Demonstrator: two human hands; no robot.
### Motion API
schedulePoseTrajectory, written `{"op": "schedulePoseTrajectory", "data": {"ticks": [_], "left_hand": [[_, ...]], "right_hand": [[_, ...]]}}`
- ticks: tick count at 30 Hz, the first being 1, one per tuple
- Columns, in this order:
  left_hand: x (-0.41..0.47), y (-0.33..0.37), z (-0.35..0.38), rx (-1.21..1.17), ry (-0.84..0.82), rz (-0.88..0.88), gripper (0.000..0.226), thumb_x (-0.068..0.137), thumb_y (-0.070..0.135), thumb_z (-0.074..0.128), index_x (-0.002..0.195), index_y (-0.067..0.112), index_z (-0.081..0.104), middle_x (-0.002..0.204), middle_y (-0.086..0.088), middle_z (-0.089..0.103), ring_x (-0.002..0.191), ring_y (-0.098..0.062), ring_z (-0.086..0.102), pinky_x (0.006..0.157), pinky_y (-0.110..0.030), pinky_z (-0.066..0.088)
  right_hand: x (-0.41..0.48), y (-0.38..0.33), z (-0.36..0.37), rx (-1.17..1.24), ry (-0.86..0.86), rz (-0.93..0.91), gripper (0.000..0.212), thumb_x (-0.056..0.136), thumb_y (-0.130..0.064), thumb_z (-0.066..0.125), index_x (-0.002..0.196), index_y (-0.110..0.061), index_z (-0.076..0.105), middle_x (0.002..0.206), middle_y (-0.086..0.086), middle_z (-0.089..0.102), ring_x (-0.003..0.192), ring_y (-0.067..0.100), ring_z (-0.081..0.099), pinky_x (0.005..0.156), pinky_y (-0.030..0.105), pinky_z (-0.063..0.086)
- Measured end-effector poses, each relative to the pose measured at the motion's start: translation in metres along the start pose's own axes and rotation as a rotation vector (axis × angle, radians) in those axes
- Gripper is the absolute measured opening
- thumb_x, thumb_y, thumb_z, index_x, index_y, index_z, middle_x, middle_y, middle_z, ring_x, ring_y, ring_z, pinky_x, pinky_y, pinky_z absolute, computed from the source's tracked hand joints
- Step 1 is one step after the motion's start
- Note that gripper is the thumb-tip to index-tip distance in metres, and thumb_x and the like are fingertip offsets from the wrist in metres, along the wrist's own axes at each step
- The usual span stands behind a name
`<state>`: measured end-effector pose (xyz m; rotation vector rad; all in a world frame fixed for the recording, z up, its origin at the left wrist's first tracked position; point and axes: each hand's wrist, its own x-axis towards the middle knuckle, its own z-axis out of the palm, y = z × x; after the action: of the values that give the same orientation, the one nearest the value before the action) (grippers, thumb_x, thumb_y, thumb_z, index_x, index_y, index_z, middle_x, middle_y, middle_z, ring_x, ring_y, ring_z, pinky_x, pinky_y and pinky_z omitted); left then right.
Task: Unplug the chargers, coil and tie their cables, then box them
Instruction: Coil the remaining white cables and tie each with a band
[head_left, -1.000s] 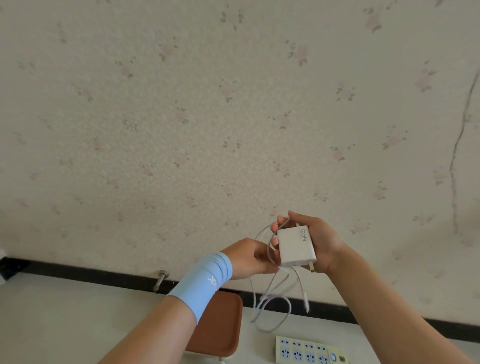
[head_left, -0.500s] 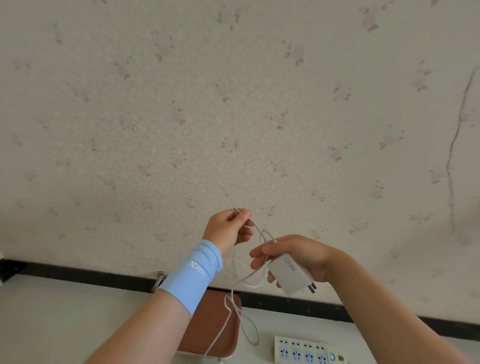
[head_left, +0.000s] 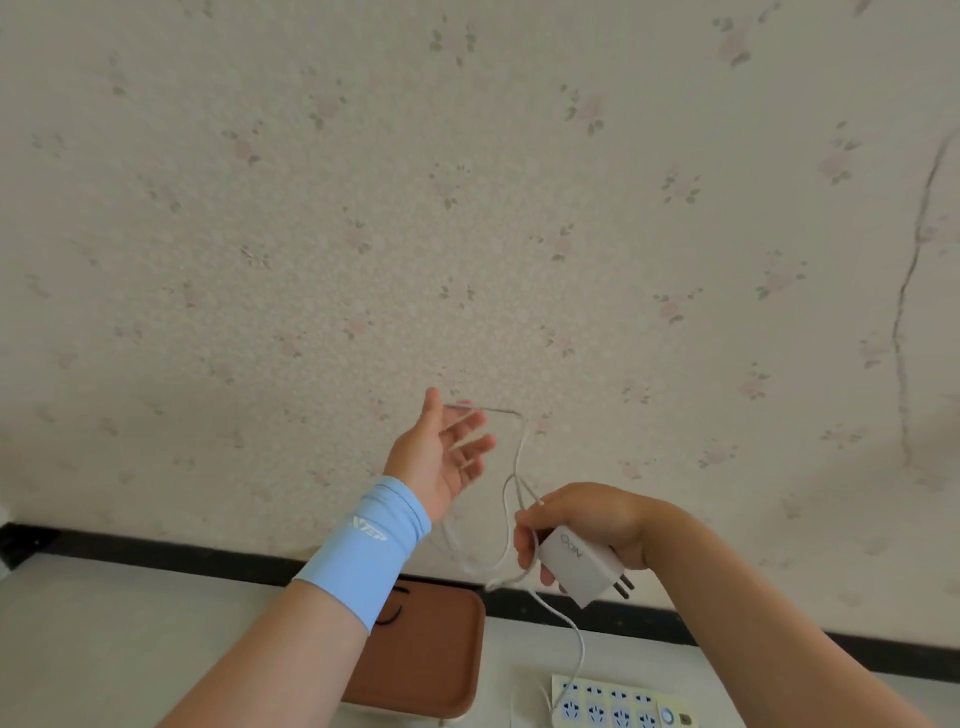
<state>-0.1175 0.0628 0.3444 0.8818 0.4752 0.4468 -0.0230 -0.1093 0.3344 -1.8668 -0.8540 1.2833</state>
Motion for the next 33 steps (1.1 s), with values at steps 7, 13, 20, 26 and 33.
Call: {"op": "schedulePoseTrajectory", "data": {"ticks": [7, 13, 20, 26, 33], "left_hand": [[-0.013, -0.023, 0.006, 0.839, -0.237, -0.129, 0.046, 0.089, 0.052, 0.061, 0.102, 0.009, 0.071, 0.077, -0.002, 0.066, 0.061, -0.014, 0.047, 0.052, -0.023, 0.036], [-0.011, -0.022, 0.004, 0.834, -0.341, -0.138, 0.046, 0.096, 0.052, 0.051, 0.107, 0.012, 0.071, 0.088, 0.002, 0.067, 0.072, -0.015, 0.058, 0.064, -0.025, 0.045], [-0.011, -0.014, -0.001, 1.253, -0.392, -0.012, 0.028, 0.084, 0.022, 0.072, 0.111, 0.021, 0.065, 0.092, 0.006, 0.072, 0.089, -0.009, 0.065, 0.088, -0.026, 0.051], [-0.007, -0.013, -0.007, 1.222, -0.184, 0.089, 0.013, 0.088, 0.015, 0.067, 0.099, 0.016, 0.073, 0.086, -0.004, 0.074, 0.075, -0.019, 0.070, 0.080, -0.035, 0.059], [-0.007, -0.005, -0.003, 0.359, 0.011, 0.032, 0.009, 0.097, 0.006, 0.057, 0.101, 0.000, 0.063, 0.089, -0.011, 0.061, 0.070, -0.025, 0.068, 0.060, -0.035, 0.062]], "right_hand": [[-0.001, -0.005, -0.001, 0.154, 0.077, -0.081, 0.030, 0.099, -0.035, 0.058, 0.082, -0.013, 0.069, 0.087, 0.007, 0.068, 0.078, 0.024, 0.064, 0.073, 0.037, 0.054], [0.000, -0.005, -0.002, 0.314, 0.243, -0.056, 0.033, 0.098, -0.037, 0.060, 0.099, -0.007, 0.073, 0.085, 0.010, 0.071, 0.076, 0.024, 0.066, 0.071, 0.038, 0.055], [0.007, -0.003, 0.001, 0.311, 0.352, -0.067, 0.028, 0.097, -0.038, 0.062, 0.099, -0.015, 0.079, 0.088, 0.006, 0.071, 0.070, 0.020, 0.066, 0.068, 0.035, 0.056], [0.014, -0.003, 0.006, 0.277, 0.376, -0.159, 0.023, 0.098, -0.035, 0.062, 0.108, -0.020, 0.076, 0.102, 0.007, 0.071, 0.076, 0.023, 0.069, 0.073, 0.039, 0.056], [0.016, -0.005, 0.021, -0.026, 0.160, -0.094, 0.023, 0.096, -0.027, 0.064, 0.115, -0.019, 0.073, 0.108, 0.000, 0.076, 0.078, 0.022, 0.071, 0.073, 0.032, 0.059]]}}
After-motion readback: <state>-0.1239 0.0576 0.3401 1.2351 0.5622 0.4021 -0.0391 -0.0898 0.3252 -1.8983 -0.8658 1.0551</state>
